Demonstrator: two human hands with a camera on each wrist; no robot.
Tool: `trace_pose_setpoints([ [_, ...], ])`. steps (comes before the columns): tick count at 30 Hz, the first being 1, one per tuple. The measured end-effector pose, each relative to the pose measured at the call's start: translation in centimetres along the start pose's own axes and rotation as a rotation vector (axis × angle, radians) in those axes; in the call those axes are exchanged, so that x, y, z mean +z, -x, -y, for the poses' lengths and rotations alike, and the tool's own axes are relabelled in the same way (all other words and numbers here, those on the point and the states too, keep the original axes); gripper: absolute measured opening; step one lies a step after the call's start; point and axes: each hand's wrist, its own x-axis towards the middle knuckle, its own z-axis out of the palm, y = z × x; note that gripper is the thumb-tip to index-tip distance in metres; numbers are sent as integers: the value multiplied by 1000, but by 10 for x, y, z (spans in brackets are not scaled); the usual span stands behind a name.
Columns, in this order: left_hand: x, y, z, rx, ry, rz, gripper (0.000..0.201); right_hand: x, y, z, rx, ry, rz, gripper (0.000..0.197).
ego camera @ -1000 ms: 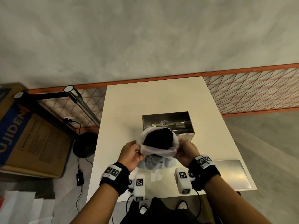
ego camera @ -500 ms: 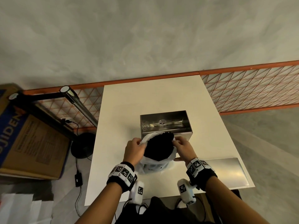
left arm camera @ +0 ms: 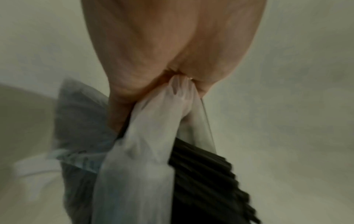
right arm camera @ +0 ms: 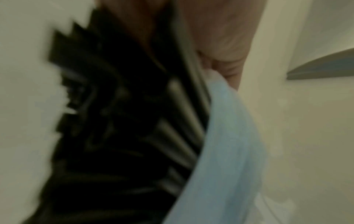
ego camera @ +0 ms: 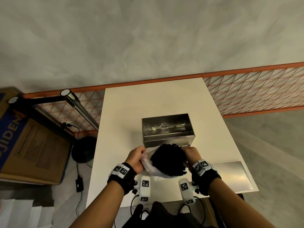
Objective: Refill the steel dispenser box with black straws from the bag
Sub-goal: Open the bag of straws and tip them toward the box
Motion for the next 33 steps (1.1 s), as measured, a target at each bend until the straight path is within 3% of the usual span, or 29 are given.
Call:
trace_pose_setpoints([
  [2,-4,-2,5,80,-181,-70,22,4,2,-2,6,-29,7,18],
  [4,-12,-5,8,212,-499,-147,18,5,13,4,10,-126,16,23],
  [6,-21,-4,6,328,-784,-212,32,2,15,6,-17,-194,47,28],
  [8,-26,1,1,379,-950,-141,52,-2,15,6,-74,-222,99,28],
  [11,-28,5,0,254,-1231,37,94,-11,17,4,-128,-213,181,34],
  [13,-27,4,4,202,-1339,87,112,-21,13,-4,-162,-157,225,45],
  [16,-25,-3,19,240,-1344,198,116,-33,-1,-27,-222,148,347,72],
  [19,-18,-18,39,394,-1306,271,122,-28,2,-41,-273,550,479,95],
  [21,-14,-30,49,454,-1306,296,118,-19,7,-41,-356,544,506,103],
  [24,-4,-29,46,460,-1184,344,91,-6,9,-37,-512,454,477,112],
  [26,-7,-31,42,461,-1017,301,86,-6,11,-31,-535,440,429,106],
  [30,-11,-29,38,466,-645,170,66,-15,11,-20,-560,369,348,59],
  [33,-9,-23,39,503,-520,127,58,-23,0,-30,-435,305,176,53],
])
